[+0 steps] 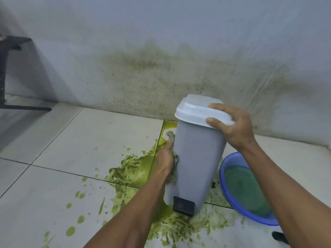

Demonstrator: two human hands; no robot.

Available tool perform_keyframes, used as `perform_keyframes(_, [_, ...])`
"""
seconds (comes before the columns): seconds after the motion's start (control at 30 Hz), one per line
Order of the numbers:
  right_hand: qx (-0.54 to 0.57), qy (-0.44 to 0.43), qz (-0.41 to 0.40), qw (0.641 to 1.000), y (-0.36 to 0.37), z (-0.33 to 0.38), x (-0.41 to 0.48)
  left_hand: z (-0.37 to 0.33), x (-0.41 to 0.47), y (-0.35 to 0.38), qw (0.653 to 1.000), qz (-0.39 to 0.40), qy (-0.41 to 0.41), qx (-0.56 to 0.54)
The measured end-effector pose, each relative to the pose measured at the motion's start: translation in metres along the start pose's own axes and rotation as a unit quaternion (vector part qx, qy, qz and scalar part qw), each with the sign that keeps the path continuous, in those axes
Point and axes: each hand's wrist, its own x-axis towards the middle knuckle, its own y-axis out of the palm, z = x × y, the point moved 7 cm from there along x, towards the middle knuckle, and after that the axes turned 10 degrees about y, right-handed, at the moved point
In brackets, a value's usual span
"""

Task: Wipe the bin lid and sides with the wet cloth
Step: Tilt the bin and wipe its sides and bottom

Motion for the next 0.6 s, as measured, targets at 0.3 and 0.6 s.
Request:
perform_keyframes(0.3, [0.066,-0.036,-0.013,0.997,0.007,0.009,-0.074,-0.087,-0.017,0.005,0.974,0.048,0.066,-0.210])
perform_keyframes(0.6, [0.069,-0.011,-0.063,0.996,0.021,-0.026,-0.122,-0.096,-0.074,0.088,0.604,0.359,0.399,0.589])
